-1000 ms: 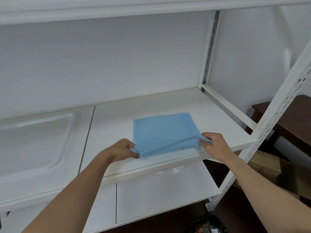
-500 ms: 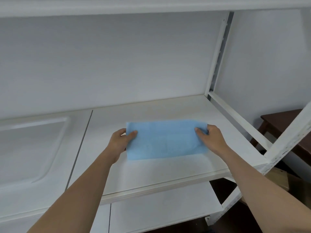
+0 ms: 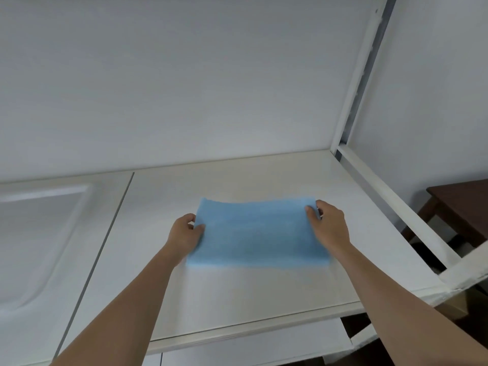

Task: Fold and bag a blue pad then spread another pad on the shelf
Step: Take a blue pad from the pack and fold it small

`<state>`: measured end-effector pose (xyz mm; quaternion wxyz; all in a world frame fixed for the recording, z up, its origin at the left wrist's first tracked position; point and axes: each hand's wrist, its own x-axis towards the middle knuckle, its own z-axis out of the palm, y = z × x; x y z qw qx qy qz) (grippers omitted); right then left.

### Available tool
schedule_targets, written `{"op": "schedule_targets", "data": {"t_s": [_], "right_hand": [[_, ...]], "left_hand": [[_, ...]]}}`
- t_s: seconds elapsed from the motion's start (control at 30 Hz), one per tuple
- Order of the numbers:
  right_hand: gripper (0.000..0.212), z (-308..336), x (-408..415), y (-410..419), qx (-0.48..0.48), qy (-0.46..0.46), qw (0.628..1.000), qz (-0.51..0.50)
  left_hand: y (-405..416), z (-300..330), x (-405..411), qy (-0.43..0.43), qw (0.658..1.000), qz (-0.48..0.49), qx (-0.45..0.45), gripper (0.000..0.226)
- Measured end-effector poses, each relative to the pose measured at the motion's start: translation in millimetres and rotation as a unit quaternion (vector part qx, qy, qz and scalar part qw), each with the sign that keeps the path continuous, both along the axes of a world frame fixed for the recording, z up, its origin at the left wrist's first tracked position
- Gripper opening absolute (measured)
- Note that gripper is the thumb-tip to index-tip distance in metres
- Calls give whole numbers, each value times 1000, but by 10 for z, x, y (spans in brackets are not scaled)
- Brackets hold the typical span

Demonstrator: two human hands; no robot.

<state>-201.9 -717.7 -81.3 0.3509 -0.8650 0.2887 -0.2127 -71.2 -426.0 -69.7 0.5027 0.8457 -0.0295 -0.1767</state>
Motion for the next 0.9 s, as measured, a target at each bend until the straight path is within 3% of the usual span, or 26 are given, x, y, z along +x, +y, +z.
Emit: {"op": "schedule_targets", "data": {"t_s": [0.17,0.47,0.57,0.63,0.9], "right_hand": [[34,-92,116,-2,-23,67,996,-50],[12,-128,222,7,-31,94,993,-68],[28,-98,208,78,-102,116,986,-60],[35,-94,181,167,-180,97,977,-57],[26,-297,-23,932,-241,95,966,6]], "left_hand": [[-73,-71,65,-21,997,55,53,10],[-151,-43,44,-36,977,103,185,25],[-202,-4,13,-21,970,84,229,46],[-222,29,-24,-9,965,78,249,44],[-213,29,-84,5,957,80,280,39]]}}
